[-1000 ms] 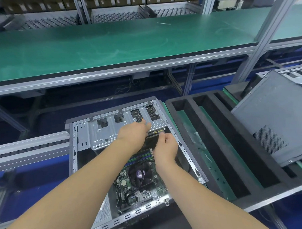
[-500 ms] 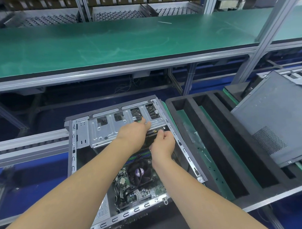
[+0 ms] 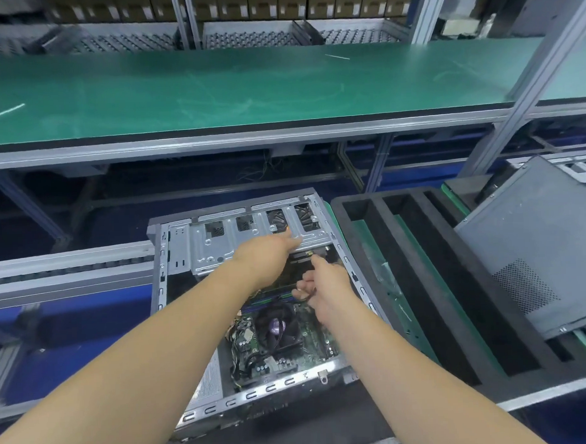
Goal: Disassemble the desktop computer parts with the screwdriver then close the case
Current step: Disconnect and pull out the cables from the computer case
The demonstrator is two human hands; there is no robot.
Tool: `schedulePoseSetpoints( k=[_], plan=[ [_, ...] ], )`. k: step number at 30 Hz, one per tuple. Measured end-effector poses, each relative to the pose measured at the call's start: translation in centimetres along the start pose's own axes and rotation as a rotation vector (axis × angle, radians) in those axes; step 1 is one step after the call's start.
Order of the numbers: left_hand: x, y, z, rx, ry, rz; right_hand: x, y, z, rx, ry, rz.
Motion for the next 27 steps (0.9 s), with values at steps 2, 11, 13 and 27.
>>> schedulePoseSetpoints(
  k=[2, 11, 13, 27],
  plan=[
    [-1.5, 1.4, 1.3, -0.174, -0.143, 0.030, -1.2, -0.9, 0.2, -0.058, 0.140, -0.132],
    [-7.1, 5.5, 1.8, -0.327, -0.153, 0.116, -5.4, 2.4, 0.4, 0.064, 0.379, -0.162],
    [-7.9, 4.8, 1.4, -0.471, -0.124, 0.090, -5.9, 4.0, -0.4, 0.142, 0.406, -0.123],
    [-8.2, 2.4, 2.5, -1.027, 0.096, 0.001, -6.2, 4.6, 0.4, -0.159, 0.223, 0.087]
  ],
)
Point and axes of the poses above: each hand's wrist, its own x-axis towards the middle knuckle, its own z-axis out of the back of the hand, y = z × x, the point moved 9 cm from there along x, towards the middle knuckle, and after that the axes turned 3 degrees about -x, right-handed, at the moved point
